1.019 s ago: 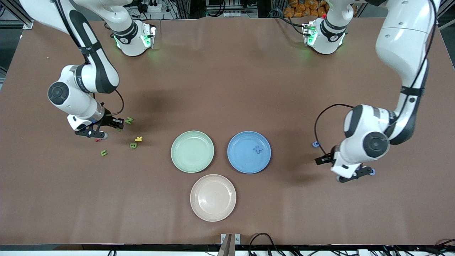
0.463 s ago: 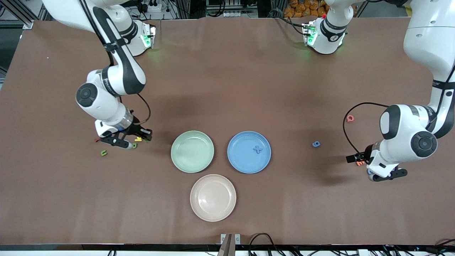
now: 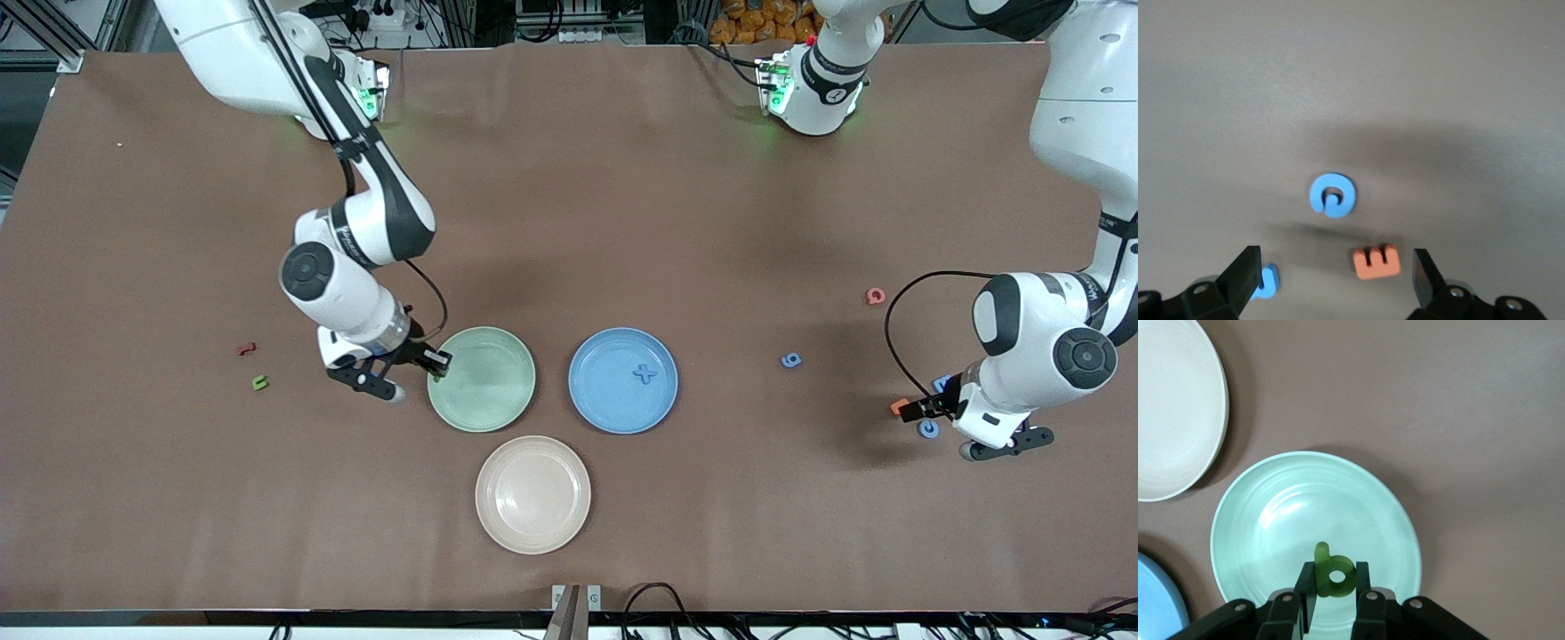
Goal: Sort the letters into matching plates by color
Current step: 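Carry the b to the green plate while the left gripper reaches the G, then release the b on the green plate while the left gripper grasps the G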
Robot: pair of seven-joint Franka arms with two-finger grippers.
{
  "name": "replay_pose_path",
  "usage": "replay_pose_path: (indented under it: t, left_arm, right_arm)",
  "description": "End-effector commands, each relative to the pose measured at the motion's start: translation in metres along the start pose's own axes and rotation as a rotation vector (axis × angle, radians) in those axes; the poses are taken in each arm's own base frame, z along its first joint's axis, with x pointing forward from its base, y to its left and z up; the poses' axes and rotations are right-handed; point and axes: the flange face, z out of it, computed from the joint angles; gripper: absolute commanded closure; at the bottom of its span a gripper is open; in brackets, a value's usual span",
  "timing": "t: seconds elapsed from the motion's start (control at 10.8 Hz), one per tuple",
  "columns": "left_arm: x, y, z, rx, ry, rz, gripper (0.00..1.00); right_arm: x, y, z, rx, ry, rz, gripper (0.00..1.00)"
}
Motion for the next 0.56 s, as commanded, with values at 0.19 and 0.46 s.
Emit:
replay_pose_path:
  t: [0.19,0.46]
  left_arm:
    - [0.013,-0.015,0.026,0.008,0.009,0.049,0.0]
    - [0.02,-0.019,0.033,0.006,0.015,0.076,0.0]
  right_arm:
    - [-0.003,-0.028,0.026,-0.003,-0.017,0.081,0.0]
    - [-0.001,-0.019,0.021,-0.066,-0.051,-0.01,0.0]
